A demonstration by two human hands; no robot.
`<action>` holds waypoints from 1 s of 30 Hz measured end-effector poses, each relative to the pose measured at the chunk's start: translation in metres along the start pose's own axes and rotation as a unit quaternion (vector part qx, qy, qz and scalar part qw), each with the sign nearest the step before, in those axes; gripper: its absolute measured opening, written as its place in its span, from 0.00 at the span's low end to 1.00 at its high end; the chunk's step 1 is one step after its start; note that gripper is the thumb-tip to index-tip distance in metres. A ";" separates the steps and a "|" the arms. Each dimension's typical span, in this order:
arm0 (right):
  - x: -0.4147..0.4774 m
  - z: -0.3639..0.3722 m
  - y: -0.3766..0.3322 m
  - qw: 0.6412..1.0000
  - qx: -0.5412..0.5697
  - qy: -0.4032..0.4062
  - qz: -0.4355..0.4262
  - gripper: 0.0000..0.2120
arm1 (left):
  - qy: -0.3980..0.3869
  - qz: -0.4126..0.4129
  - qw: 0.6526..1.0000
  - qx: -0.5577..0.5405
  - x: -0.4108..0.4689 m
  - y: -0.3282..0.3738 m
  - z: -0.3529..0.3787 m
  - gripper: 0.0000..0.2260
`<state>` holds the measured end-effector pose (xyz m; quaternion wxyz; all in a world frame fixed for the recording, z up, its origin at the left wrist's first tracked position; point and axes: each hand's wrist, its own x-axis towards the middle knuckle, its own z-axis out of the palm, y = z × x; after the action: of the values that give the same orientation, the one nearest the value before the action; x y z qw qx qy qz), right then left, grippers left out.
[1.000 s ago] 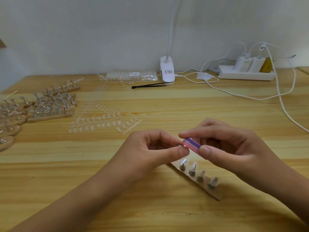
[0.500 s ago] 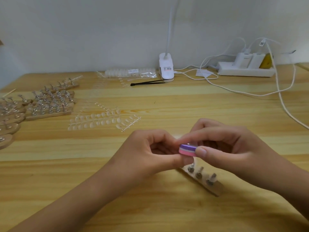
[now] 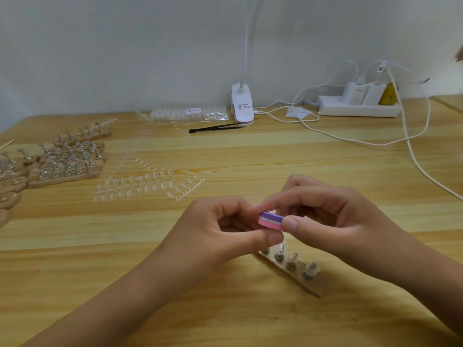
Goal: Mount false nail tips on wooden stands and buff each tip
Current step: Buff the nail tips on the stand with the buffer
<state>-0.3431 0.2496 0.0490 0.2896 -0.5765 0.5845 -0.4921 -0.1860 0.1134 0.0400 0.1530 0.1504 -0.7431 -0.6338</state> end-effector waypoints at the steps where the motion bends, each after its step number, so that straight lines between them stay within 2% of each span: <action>1: -0.002 -0.001 -0.001 1.000 0.001 -0.002 -0.003 0.10 | 0.008 -0.004 1.000 -0.008 0.000 0.000 -0.001 0.10; 7: 0.001 0.002 0.001 1.000 -0.004 0.015 -0.003 0.09 | -0.002 -0.006 1.000 -0.013 0.000 0.001 0.001 0.08; 10: -0.001 0.001 0.000 0.999 0.024 0.027 -0.009 0.10 | 0.025 -0.013 0.999 -0.041 0.002 0.000 -0.003 0.10; 15: 0.002 0.013 0.005 0.993 0.086 0.077 -0.030 0.11 | 0.053 -0.017 0.990 -0.128 0.007 -0.008 -0.001 0.11; 19: 0.001 0.015 0.007 0.986 0.101 0.127 -0.049 0.13 | 0.075 -0.027 0.985 -0.155 0.008 -0.012 -0.008 0.12; 22: 0.003 0.000 0.007 0.983 0.104 0.151 -0.021 0.12 | 0.079 -0.018 0.995 -0.051 0.008 -0.013 -0.020 0.16; 25: 0.006 -0.016 0.015 0.984 0.116 0.110 0.078 0.13 | 0.073 0.018 0.990 0.116 0.006 -0.014 -0.026 0.14; 27: 0.008 -0.021 0.020 0.983 0.103 0.077 0.133 0.12 | 0.067 0.032 0.984 0.162 0.004 -0.016 -0.024 0.10; 30: 0.009 -0.024 0.022 0.980 0.098 0.059 0.165 0.12 | 0.062 0.054 0.972 0.218 0.005 -0.021 -0.019 0.06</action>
<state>-0.3747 0.2437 0.0392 0.3873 -0.4108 0.6368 -0.5251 -0.1816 0.0908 0.0227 0.1959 0.1786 -0.8597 -0.4366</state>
